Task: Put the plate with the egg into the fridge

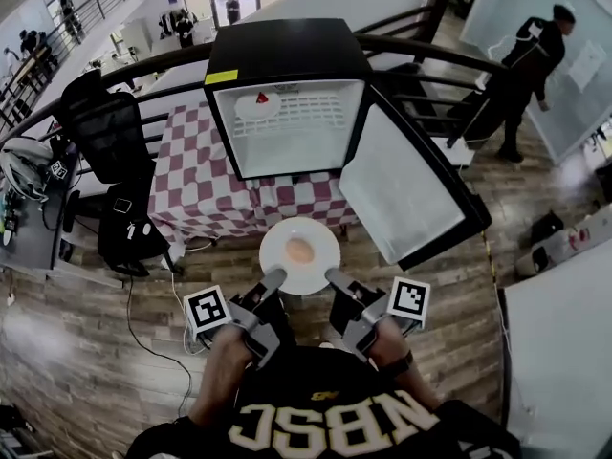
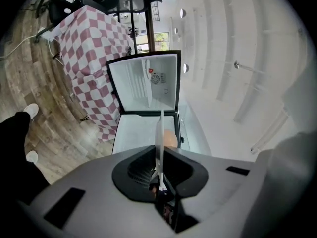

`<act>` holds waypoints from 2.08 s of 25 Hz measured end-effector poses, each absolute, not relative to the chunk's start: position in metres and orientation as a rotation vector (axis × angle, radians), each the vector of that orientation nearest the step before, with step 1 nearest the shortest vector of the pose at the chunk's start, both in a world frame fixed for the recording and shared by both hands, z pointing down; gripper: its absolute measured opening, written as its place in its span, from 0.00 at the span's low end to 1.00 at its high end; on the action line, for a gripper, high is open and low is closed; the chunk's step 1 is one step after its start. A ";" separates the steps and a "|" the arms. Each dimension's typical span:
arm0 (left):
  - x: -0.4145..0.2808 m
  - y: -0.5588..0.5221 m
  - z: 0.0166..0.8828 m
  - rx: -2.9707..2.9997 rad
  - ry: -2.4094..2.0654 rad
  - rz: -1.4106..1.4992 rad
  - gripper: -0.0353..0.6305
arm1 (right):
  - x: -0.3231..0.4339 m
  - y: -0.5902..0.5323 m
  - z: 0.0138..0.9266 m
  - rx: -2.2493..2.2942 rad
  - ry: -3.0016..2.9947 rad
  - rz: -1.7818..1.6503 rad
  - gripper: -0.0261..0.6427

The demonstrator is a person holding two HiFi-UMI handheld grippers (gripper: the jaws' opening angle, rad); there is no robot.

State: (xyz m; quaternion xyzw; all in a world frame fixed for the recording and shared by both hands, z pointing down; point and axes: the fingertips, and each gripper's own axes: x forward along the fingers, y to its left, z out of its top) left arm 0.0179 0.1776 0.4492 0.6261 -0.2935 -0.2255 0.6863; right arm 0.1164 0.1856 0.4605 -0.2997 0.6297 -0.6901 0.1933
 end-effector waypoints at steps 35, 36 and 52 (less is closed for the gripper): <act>-0.043 -0.075 0.602 1.346 -0.720 -0.401 0.10 | 0.055 -0.065 0.586 -1.219 1.782 -1.774 0.08; -0.042 -0.079 0.609 1.333 -0.720 -0.401 0.10 | 0.056 -0.070 0.593 -1.225 1.794 -1.781 0.08; -0.041 -0.142 0.721 1.169 -0.844 -0.376 0.09 | 0.058 -0.143 0.700 -1.322 1.850 -1.894 0.08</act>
